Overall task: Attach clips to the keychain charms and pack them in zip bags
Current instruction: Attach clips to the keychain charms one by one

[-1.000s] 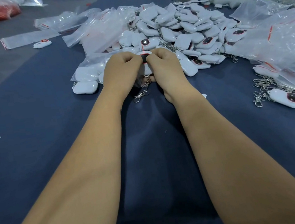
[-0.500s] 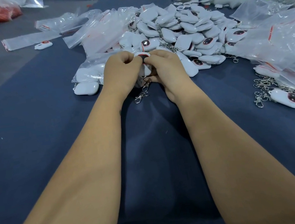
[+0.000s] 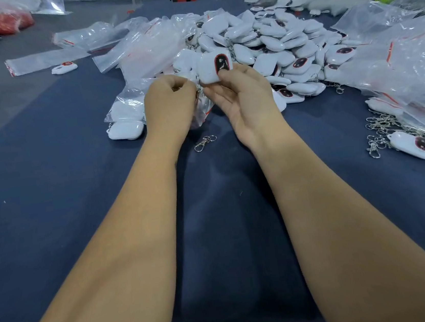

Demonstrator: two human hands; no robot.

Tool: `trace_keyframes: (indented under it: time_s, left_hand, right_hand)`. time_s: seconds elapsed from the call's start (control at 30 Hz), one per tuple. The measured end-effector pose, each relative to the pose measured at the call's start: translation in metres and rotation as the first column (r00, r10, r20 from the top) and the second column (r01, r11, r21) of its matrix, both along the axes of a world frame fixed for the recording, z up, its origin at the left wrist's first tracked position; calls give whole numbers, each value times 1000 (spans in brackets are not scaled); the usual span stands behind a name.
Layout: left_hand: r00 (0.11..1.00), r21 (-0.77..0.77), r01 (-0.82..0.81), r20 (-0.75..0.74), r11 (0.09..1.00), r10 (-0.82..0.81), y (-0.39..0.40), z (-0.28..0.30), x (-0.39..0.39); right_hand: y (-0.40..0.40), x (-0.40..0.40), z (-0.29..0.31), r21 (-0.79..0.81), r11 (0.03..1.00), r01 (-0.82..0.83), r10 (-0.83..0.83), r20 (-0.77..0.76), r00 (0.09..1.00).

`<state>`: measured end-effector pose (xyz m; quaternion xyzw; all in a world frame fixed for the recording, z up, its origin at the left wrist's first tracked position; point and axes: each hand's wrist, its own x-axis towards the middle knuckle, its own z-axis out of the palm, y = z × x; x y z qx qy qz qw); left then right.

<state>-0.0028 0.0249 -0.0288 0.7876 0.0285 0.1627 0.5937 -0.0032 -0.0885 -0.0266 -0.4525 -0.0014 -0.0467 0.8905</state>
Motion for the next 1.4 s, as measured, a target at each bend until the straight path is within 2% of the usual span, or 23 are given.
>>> trace_keyframes:
  time_s: [0.07,0.13,0.3,0.37,0.4,0.47,0.5,0.53,0.6,0.63,0.73,0.8,0.87,0.9,0.93,1.0,1.07,1.13,1.2,1.3,1.37,1.4]
  left_hand:
    - [1000,-31,-15,-7,999,15,1,-1,1]
    - [998,-47,-63,6,997,63,3,-1,2]
    - [980,-61,-140,134,988,147,2,2,2]
    - [973,-84,-114,193,990,128,0,4,-1]
    - [967,-88,-95,229,992,113,-1,4,-2]
    - [953,-80,-78,285,994,98,-2,6,-4]
    - [949,-89,-82,298,993,105,-2,7,-4]
    - [944,-118,-97,303,988,129,-2,8,-4]
    - [927,-227,-182,286,957,245,3,9,-1]
    - [907,-305,-236,272,923,322,6,10,1]
    - [809,-530,-317,281,787,516,13,14,1]
    - [746,-547,-322,356,773,563,12,17,-3]
    - [756,-479,-290,416,829,505,9,16,-5]
    - [796,-403,-265,422,876,435,7,14,-4]
    - [853,-294,-230,399,928,337,5,12,-2]
    - [957,32,-148,257,988,135,3,4,3]
    - [995,378,-70,93,923,38,1,-6,5]
    - [1000,554,-31,20,832,24,1,-12,7]
    - [999,577,-45,29,816,35,2,-14,9]
    - [997,516,-70,74,854,36,1,-13,8]
    - [992,430,-97,117,898,52,-1,-11,5]
    - [987,372,-117,145,921,66,-2,-10,3]
  right_hand:
    - [3,0,-2,-227,970,84,-81,22,996]
    - [5,-1,-5,-429,887,171,-161,59,985]
    - [6,-2,-10,-582,770,262,-256,95,962]
    - [6,-1,-11,-633,733,249,-204,144,968]
    - [6,-2,-11,-700,675,234,-140,190,972]
    - [10,-3,-12,-834,489,256,-22,282,959]
    - [12,-3,-11,-846,451,285,-22,308,951]
    - [12,-3,-11,-827,472,303,-56,315,947]
    - [11,-4,-9,-731,576,364,-208,300,931]
    - [8,-4,-7,-694,599,400,-293,275,916]
    - [-4,-2,-6,-735,528,426,-441,192,877]
    - [-8,-1,-6,-801,457,388,-452,166,876]
    - [-7,-2,-7,-883,342,322,-408,169,897]
    - [-5,-3,-8,-926,251,282,-383,172,908]
    - [-4,-3,-9,-959,148,242,-360,176,916]
    - [-2,-5,-10,-983,-22,185,-314,182,932]
    - [0,-7,-11,-983,-95,157,-292,178,940]
    - [1,-8,-11,-982,-125,138,-300,170,939]
    - [1,-8,-12,-982,-139,129,-307,166,937]
    - [-4,-7,-11,-976,-151,156,-293,195,936]
    - [-7,-6,-10,-976,-92,198,-292,217,932]
    - [-8,-6,-9,-973,-33,230,-293,230,928]
